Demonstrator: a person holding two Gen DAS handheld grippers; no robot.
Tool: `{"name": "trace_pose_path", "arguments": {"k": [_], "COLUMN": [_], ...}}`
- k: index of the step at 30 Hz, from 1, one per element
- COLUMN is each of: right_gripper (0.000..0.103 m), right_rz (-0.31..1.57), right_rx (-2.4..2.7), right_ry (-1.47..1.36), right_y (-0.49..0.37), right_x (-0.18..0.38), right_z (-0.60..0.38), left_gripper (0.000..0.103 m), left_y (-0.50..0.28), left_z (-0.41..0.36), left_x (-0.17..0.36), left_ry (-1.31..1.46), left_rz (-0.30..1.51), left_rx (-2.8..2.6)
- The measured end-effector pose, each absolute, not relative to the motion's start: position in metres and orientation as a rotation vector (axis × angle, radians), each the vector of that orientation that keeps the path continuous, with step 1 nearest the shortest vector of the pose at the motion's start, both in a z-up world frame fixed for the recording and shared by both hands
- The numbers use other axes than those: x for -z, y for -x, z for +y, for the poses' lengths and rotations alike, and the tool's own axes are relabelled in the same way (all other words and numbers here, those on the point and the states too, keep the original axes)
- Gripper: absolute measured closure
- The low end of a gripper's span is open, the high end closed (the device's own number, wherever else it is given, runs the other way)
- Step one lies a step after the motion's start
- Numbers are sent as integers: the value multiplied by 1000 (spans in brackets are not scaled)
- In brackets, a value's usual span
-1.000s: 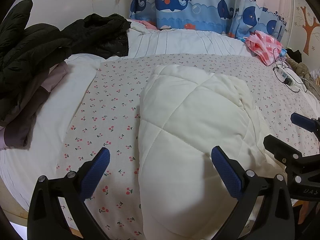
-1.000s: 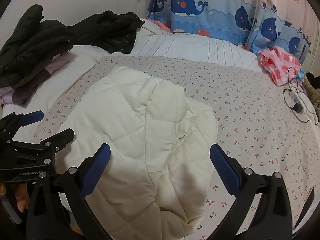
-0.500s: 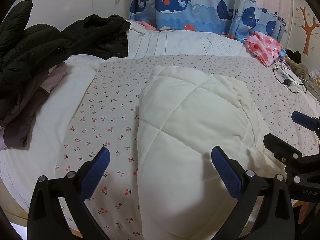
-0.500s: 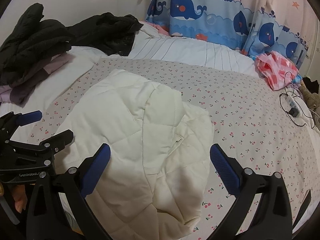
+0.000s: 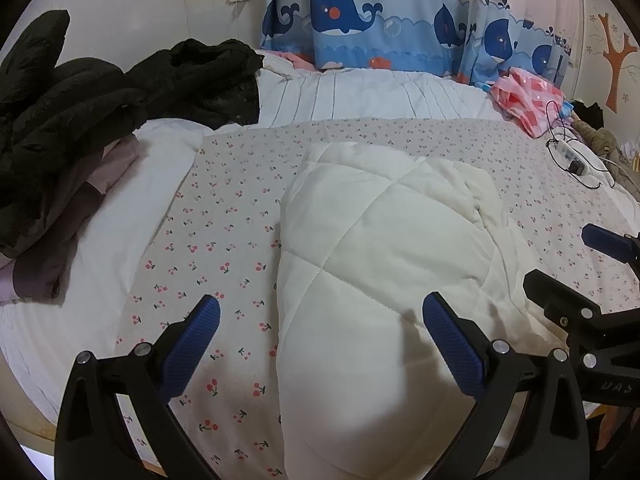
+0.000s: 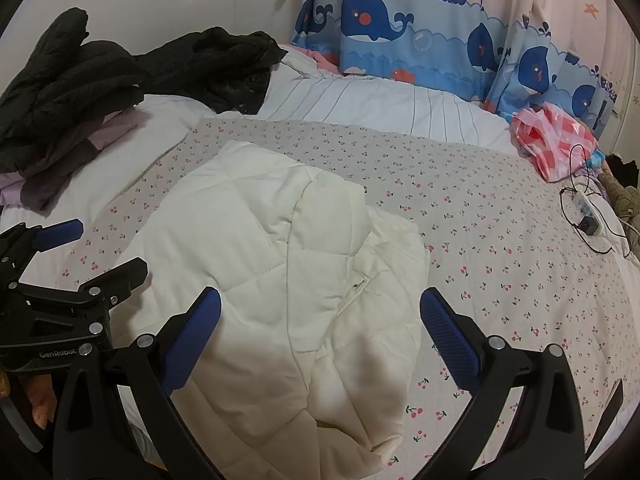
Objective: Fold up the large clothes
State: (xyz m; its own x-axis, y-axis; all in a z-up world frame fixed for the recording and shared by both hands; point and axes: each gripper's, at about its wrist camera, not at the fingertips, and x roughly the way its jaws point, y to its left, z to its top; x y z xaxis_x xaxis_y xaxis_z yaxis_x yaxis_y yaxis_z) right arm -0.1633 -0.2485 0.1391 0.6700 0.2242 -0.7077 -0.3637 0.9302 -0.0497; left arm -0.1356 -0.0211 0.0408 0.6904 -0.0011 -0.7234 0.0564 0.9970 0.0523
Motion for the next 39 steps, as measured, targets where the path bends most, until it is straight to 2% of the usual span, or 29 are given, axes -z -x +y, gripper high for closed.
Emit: {"name": "trace_pose_path", "arguments": {"k": [39], "right_gripper": [7], "right_rz": [754], "right_rx": [-330], "right_ry": [190], "right_y": [164], "right_x": [-143], "right_z": [-235], "left_gripper": [6], "left_y": [142], "left_z": [-18], "left_x": [-49], "left_ry": [-38], "left_rz": [782], "left_rx": [16]}}
